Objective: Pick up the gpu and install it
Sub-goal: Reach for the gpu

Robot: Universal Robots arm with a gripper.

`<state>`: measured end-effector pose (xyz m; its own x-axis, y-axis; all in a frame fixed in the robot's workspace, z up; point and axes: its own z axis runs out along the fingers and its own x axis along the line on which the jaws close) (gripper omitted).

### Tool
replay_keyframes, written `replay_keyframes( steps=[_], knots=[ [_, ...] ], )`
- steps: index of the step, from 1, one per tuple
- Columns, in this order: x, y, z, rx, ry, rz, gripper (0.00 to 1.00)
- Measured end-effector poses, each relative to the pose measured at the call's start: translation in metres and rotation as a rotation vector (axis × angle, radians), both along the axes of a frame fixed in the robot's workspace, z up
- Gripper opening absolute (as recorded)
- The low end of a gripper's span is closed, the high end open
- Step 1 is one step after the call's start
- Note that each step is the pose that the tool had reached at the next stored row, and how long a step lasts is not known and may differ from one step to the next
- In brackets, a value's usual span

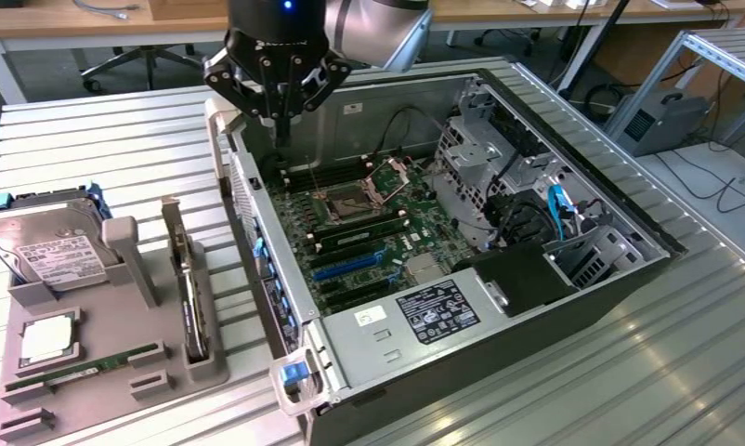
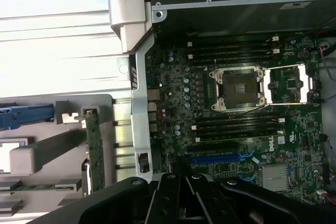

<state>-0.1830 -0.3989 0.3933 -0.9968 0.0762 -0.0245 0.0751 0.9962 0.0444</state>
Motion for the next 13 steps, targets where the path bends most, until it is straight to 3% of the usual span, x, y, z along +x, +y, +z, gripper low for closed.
replay_keyframes(
  steps=[13],
  knots=[
    [-0.0046, 0.0, 0.0, 0.0, 0.0, 0.0, 0.11]
  ],
)
